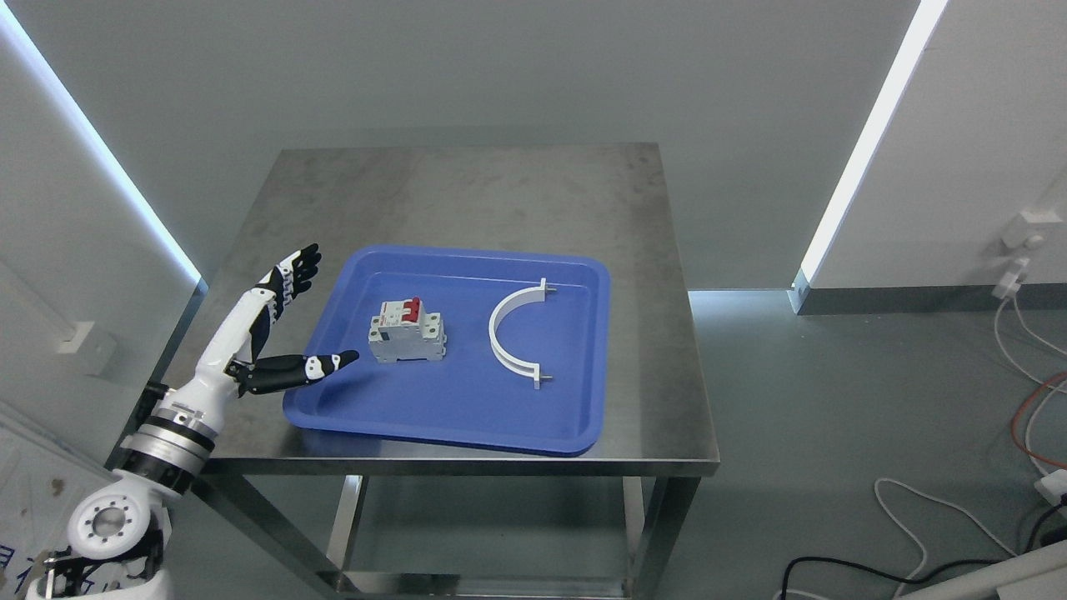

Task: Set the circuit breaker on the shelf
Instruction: 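Close the left hand around the grey-and-red circuit breaker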

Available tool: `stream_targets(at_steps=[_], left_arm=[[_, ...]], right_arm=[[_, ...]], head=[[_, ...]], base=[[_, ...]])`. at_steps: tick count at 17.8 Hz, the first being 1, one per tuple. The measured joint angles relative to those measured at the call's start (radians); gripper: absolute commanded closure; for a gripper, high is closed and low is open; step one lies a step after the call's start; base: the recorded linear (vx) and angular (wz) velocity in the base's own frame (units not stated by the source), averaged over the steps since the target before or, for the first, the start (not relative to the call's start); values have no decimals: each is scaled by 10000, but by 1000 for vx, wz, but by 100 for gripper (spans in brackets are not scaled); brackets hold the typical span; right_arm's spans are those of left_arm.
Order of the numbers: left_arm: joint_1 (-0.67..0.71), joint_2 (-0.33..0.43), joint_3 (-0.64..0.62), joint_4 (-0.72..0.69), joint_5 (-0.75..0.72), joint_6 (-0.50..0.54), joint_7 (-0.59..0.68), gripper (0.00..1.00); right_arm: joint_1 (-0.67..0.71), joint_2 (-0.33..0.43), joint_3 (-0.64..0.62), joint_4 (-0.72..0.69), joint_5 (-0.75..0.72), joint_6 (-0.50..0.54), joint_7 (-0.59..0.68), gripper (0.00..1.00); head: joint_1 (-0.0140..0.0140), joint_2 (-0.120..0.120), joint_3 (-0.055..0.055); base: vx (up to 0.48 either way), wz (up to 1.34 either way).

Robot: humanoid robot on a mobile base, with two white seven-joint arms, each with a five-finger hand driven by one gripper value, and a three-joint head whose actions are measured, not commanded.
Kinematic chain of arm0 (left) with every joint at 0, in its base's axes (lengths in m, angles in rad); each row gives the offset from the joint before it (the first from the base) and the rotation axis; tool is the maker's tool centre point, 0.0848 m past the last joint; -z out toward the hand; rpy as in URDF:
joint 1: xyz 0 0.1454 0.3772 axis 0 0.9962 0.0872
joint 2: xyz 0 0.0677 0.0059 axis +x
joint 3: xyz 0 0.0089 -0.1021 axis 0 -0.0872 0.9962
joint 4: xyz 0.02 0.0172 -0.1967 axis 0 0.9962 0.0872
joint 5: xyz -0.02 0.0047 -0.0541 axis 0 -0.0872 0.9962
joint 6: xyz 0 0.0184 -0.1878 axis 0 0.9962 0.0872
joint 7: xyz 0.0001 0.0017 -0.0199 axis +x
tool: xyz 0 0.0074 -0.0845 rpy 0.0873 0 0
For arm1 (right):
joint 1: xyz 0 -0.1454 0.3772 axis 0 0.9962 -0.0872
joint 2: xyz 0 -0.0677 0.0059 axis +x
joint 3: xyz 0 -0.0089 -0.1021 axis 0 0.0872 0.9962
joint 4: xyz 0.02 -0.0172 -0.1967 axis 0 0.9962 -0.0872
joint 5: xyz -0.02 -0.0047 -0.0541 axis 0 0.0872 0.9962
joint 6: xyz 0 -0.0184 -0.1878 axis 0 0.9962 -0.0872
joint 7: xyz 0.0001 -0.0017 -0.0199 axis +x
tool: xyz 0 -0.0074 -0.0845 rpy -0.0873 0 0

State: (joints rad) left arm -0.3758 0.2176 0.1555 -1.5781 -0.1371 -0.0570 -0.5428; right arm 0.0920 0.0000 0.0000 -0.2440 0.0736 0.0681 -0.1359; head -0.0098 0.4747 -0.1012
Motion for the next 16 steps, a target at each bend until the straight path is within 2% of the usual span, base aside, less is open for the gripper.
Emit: stream_targets(at_steps=[2,8,10,11,13,14,16], left_arm=[[-49,105,-285,30,-301,-21,-57,8],[-443,104,-832,395,-1368,219,-193,41],[-556,74,-941,505,-1531,244,-296,58],[-606,56,-957,555,-1598,251,-410,71],[-678,16,-938,640,-1702,300,-779,87],[-712,-1,-905,685,-1740,182,-932,93],[-758,-58,-817,767,-1803,-152,-1193,98]], right_arm=[[1,0,0,0,0,0,0,0],[0,0,0,0,0,0,-7,0],[0,0,0,0,0,0,-27,0],[1,0,0,0,0,0,-36,0],[1,0,0,0,0,0,-56,0],[1,0,0,0,-1,0,-56,0],[0,0,0,0,-1,0,-37,0]], head=[[0,0,0],[0,0,0],[0,0,0],[0,0,0],[0,0,0],[0,0,0],[0,0,0]], base=[[3,-14],[13,-21],[6,0],[0,0],[0,0],[0,0],[0,0]])
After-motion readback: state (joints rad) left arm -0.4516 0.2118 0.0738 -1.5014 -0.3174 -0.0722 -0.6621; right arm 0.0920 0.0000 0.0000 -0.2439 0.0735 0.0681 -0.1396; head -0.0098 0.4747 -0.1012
